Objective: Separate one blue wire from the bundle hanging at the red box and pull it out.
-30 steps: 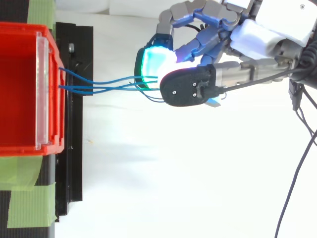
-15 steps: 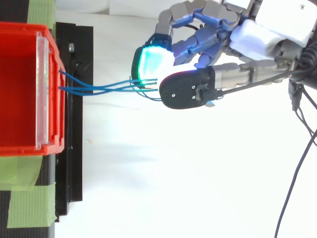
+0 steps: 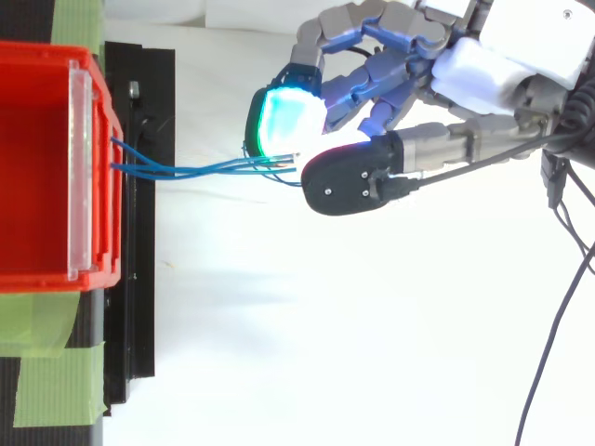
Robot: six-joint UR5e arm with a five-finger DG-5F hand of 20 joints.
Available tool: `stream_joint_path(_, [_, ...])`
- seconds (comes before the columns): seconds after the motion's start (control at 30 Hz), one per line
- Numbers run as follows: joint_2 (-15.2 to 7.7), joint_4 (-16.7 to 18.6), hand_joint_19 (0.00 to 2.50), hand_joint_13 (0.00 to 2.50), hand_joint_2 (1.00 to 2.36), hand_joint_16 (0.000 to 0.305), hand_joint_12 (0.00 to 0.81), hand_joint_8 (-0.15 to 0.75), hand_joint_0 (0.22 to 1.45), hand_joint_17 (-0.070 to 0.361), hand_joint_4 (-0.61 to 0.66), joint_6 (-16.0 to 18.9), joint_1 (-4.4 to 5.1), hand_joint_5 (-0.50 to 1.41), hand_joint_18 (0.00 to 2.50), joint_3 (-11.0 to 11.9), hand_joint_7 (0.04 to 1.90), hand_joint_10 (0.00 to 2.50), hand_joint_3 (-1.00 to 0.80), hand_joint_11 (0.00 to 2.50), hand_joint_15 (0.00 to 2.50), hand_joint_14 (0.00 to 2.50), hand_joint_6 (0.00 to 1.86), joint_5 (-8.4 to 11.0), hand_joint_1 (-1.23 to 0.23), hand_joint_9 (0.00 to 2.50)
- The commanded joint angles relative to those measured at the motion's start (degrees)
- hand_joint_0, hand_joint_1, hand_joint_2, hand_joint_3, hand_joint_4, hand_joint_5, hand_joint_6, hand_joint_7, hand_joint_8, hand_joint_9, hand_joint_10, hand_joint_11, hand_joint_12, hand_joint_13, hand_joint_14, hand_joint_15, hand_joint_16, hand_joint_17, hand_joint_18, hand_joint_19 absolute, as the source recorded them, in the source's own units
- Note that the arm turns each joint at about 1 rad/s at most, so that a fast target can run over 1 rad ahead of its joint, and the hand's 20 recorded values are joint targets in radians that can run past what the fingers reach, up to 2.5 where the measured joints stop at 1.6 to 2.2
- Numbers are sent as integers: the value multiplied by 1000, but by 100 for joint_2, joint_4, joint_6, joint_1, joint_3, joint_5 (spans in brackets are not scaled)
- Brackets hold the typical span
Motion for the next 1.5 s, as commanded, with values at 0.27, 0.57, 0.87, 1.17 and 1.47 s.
stream_joint_path(0.27, [-1,0,652,1288,1018,52,332,323,625,118,230,9,17,-258,532,0,1050,15,-305,1392,1566,130,819,8,-877,718])
stream_joint_path(0.57, [-1,-9,651,1288,1020,52,330,314,654,117,235,26,35,-257,548,0,1062,14,-266,1394,1596,125,825,8,-892,713])
stream_joint_path(0.87, [-1,-9,614,1239,1020,54,339,307,667,121,235,44,35,-268,536,0,1098,15,-267,1375,1623,87,813,8,-970,622])
stream_joint_path(1.17, [-1,-9,590,1190,1019,56,336,303,663,125,245,79,35,-282,526,0,1110,15,-284,1337,1600,105,804,8,-1012,545])
stream_joint_path(1.47, [-1,0,640,1214,1004,55,346,318,594,124,240,176,35,-264,527,0,1105,17,-461,1323,1590,98,780,8,-935,587])
